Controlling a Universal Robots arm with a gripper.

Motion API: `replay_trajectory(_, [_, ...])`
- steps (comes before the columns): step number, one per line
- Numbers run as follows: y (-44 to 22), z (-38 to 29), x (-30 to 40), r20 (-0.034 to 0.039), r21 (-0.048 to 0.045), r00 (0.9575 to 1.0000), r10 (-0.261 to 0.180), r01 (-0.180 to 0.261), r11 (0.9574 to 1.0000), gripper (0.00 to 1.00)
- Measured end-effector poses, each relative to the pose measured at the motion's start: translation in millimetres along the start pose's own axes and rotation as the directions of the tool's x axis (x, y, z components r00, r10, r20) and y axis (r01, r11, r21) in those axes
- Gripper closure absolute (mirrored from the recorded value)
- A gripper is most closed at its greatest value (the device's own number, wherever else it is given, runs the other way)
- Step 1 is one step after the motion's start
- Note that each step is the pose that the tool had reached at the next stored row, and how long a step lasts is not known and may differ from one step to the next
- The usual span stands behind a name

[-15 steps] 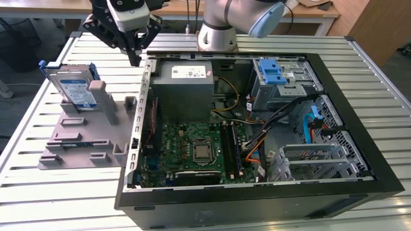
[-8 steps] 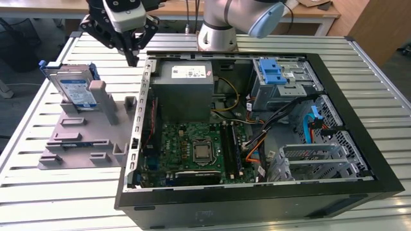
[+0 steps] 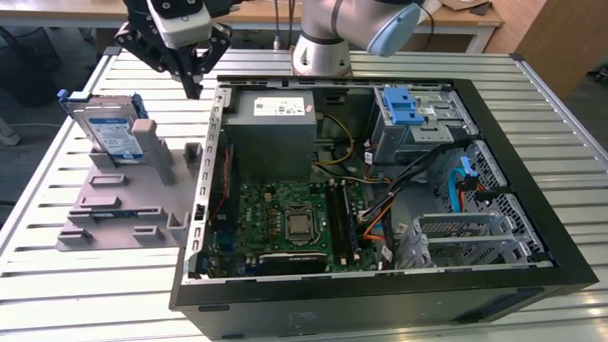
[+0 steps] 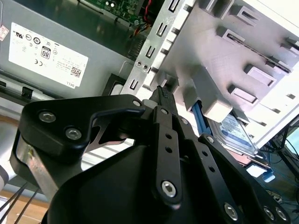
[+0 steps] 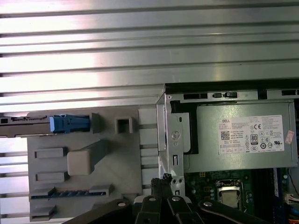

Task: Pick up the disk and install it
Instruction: 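Reach for the disk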

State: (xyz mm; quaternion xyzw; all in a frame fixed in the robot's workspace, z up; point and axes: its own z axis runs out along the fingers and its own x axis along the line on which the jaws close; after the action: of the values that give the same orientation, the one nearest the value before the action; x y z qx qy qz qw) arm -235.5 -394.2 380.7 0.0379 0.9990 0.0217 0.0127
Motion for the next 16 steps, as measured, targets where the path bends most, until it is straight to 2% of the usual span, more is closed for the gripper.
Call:
replay_trajectory(10, [-0.1, 0.1, 1.0, -0.0002, -0.0013, 1.0, 0.0, 0.0, 1.0, 0.89])
replay_trajectory(16, [0.1, 0.1, 5.3, -0.001, -0.0013, 1.0, 0.0, 0.0, 1.0, 0.89])
